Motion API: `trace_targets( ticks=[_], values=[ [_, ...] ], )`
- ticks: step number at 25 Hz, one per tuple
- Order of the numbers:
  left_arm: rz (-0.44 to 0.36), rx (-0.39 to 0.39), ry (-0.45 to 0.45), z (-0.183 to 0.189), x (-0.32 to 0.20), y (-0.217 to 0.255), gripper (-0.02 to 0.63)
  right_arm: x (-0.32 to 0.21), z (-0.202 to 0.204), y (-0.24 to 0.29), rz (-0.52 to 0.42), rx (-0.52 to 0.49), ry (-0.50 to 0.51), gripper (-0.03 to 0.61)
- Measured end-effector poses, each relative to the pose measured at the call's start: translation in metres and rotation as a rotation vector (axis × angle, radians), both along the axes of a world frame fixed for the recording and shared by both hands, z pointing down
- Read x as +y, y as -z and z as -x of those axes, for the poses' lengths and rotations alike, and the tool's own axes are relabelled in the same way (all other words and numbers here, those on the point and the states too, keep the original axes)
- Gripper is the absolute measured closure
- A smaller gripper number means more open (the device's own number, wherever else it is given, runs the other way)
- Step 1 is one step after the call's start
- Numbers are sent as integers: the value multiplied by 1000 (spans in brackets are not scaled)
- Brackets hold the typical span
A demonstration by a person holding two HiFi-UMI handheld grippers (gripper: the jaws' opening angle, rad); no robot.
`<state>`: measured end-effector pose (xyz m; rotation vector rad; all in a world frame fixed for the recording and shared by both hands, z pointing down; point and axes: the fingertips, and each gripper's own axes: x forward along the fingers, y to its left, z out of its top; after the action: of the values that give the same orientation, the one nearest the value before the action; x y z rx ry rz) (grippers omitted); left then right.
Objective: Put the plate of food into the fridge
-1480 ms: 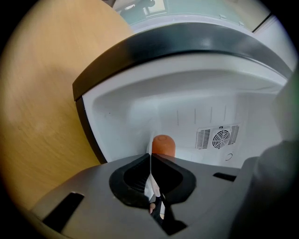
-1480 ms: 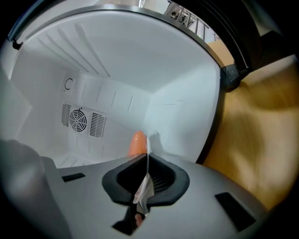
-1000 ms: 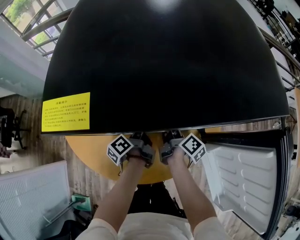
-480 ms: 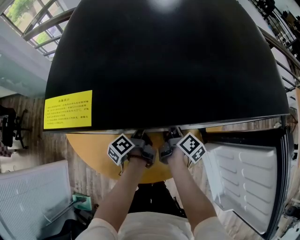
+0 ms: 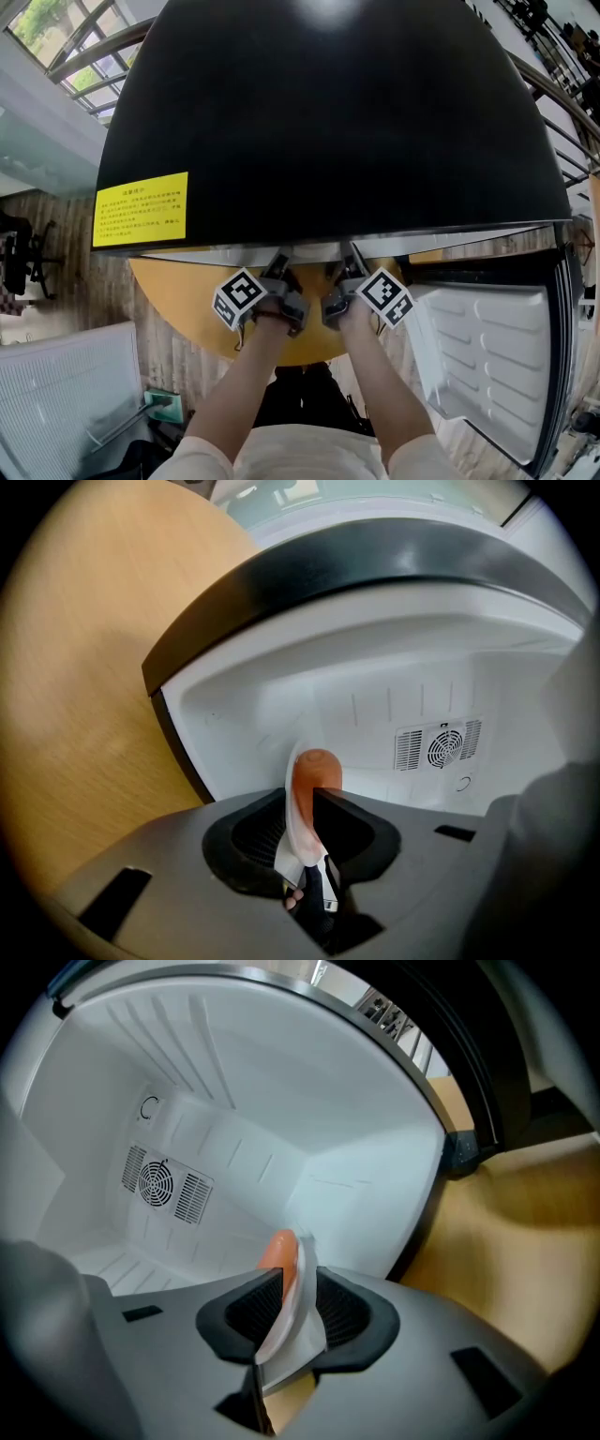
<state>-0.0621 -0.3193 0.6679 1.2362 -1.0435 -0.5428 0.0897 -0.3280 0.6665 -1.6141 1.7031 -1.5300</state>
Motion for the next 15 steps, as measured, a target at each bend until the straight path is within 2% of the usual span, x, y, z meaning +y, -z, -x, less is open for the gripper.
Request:
trace_targets(
  ticks=[5,15],
  values=[
    [-2,12,-7,-2,8,2,517,10,4,0,0,-19,20,471],
    [-24,-39,-26,4,25,11,512,28,9,10,-17,-18,50,471]
  ],
)
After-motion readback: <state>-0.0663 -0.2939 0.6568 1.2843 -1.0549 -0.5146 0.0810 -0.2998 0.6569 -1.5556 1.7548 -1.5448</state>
